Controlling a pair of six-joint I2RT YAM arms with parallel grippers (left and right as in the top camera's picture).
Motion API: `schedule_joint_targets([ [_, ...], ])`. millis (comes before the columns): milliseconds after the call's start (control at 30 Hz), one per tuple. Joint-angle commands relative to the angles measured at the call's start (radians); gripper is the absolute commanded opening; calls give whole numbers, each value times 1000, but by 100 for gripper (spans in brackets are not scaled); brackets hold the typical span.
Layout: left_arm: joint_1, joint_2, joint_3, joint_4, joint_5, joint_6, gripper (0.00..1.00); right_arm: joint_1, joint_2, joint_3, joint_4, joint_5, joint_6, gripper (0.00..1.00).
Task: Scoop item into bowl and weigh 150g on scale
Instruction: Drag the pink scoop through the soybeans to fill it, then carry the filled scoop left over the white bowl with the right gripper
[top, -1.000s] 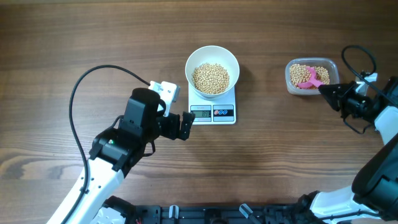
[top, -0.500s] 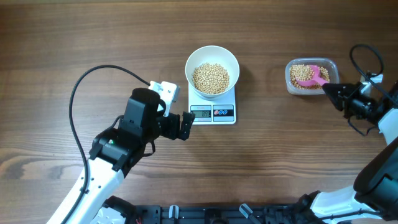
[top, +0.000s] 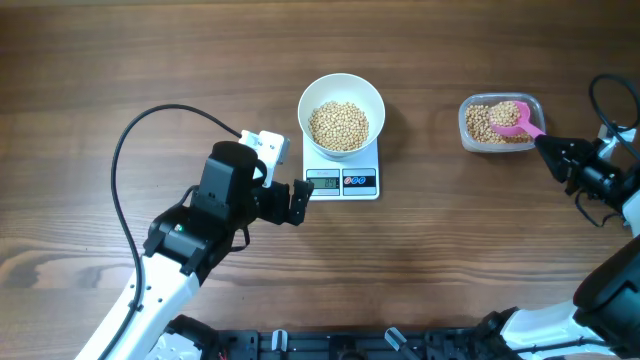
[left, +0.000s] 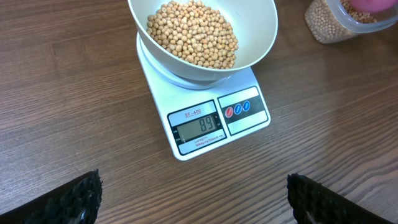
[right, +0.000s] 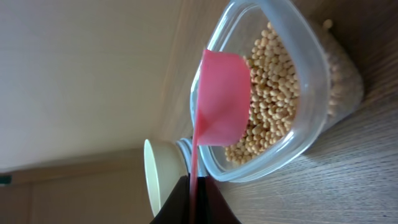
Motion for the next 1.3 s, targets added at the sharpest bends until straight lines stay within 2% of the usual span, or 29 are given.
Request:
schedule_joint_targets([
  [0,-1,-13,-4,3,4,13,100,-2,10,-5,-7,-83,-25,4],
  [300,-1,-13,-4,3,4,13,100,-2,10,-5,-72,-116,-76,4],
  [400,-1,-13,-4,3,4,13,100,-2,10,-5,-73,-197,-128,4],
  [933,-1,-13,-4,3,4,13,100,5,10,-5,-75,-307,-126,4],
  [1267,-1,-13,-4,3,4,13,100,126,10,-5,-66,-354,-92,4],
])
